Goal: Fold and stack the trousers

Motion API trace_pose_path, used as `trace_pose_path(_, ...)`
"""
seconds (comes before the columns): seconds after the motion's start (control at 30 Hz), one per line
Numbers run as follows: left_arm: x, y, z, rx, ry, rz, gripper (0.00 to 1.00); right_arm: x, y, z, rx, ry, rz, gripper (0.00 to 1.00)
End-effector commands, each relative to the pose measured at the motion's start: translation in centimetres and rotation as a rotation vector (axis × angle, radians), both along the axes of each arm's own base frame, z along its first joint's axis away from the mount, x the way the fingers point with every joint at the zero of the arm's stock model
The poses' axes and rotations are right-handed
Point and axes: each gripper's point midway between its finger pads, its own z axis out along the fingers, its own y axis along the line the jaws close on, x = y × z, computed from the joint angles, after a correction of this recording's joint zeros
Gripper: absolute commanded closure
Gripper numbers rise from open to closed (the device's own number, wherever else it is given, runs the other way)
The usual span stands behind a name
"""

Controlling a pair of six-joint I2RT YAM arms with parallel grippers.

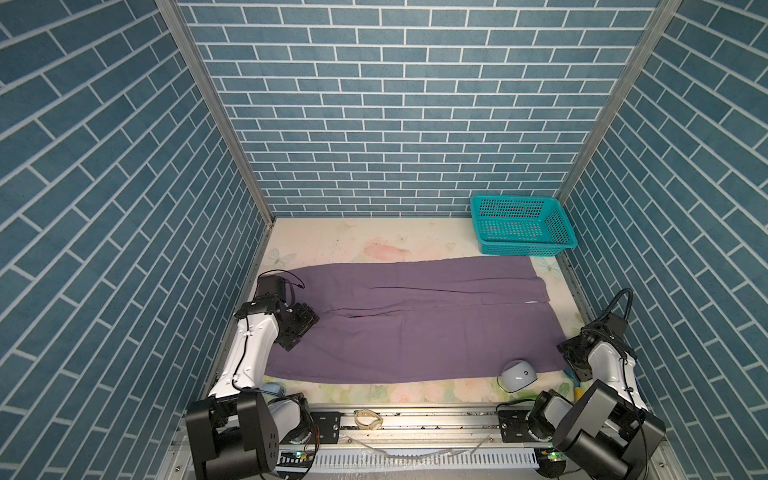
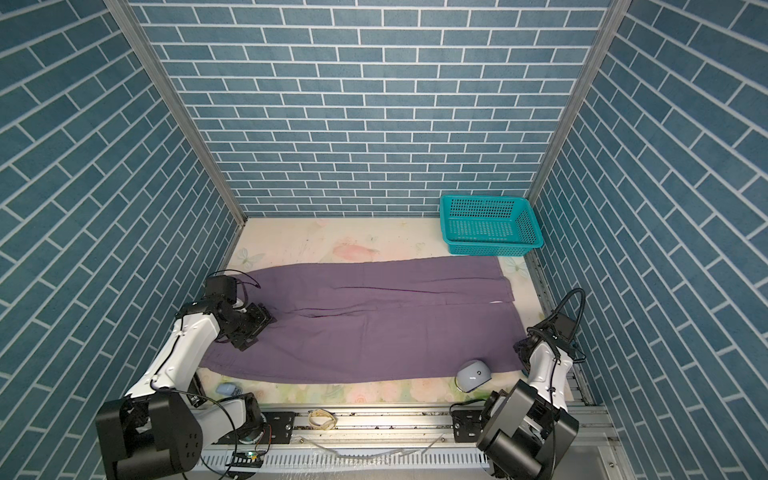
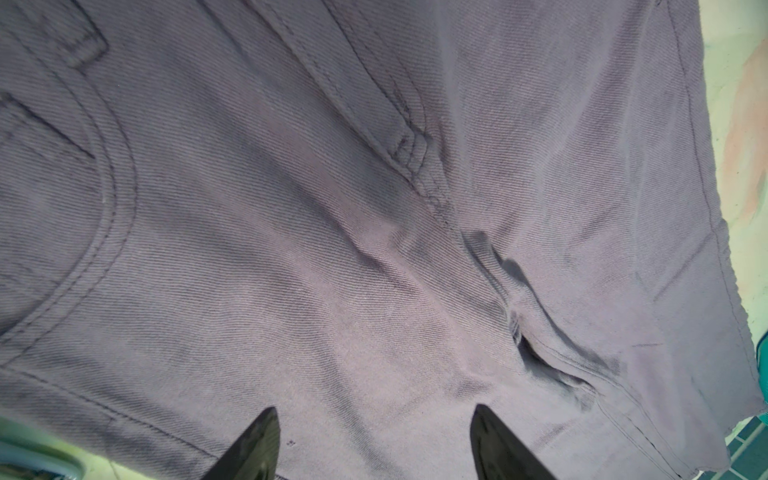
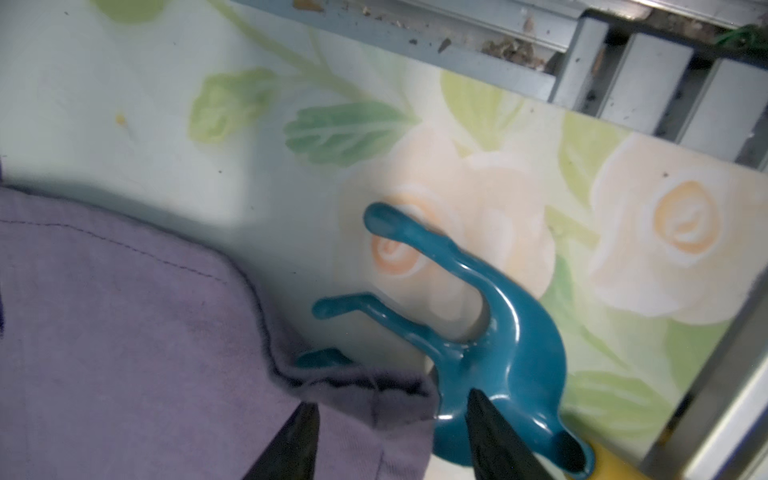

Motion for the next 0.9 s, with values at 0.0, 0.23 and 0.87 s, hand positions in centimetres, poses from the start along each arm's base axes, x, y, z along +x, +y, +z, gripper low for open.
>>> trace_pose_path(0.0, -0.1, 0.1, -0.1, -0.002, 0.009, -0.002, 0.26, 0.7, 0.1, -0.4, 0.016, -0.047, -0.028, 0.5)
trace_pose_path(0.23, 0.0, 0.2, 0.2, 0.002, 0.004, -0.003, 0.27, 1.2, 0.3, -0.2, 0.03, -0.08, -0.028, 0.75)
trace_pose_path(0.87, -2.8, 1.9, 3.6, 0.094, -0.017, 0.096, 0.31, 4.5, 1.0, 4.9, 0.122, -0.22, -0.006, 1.0)
